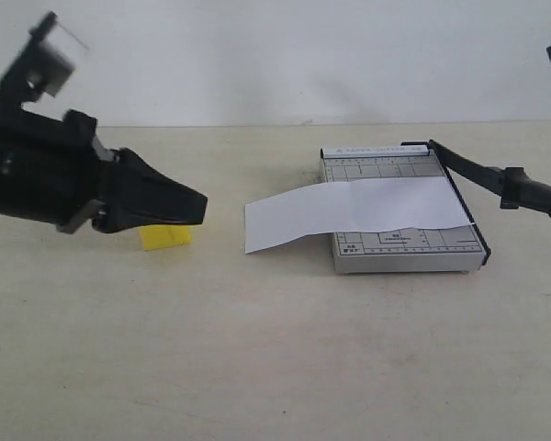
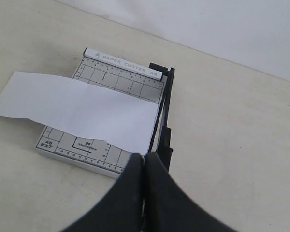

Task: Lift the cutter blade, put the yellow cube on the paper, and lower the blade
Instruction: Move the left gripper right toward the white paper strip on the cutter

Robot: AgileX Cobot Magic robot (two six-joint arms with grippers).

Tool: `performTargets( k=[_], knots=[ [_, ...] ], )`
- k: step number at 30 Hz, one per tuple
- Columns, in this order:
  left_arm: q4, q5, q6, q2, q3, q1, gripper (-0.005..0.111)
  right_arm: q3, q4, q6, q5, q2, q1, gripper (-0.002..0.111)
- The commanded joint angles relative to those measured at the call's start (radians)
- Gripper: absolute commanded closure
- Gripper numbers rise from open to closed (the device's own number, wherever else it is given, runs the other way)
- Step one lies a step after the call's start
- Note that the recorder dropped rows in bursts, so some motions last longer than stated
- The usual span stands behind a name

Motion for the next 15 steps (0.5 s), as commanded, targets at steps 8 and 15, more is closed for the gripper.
performTargets(
  k=[8,15],
  knots=[
    [0.246,-0.259,-0.009,0.148,-0.236,-0.105,0.102,-0.006,-0.006,0.041,-0.001,-0.006,0.0,0.108],
    [0.818,-0.502,-0.376,0.177,-0.308,-0.264,0.102,-0.006,-0.002,0.059,-0.01,-0.006,0.0,0.108]
  ],
)
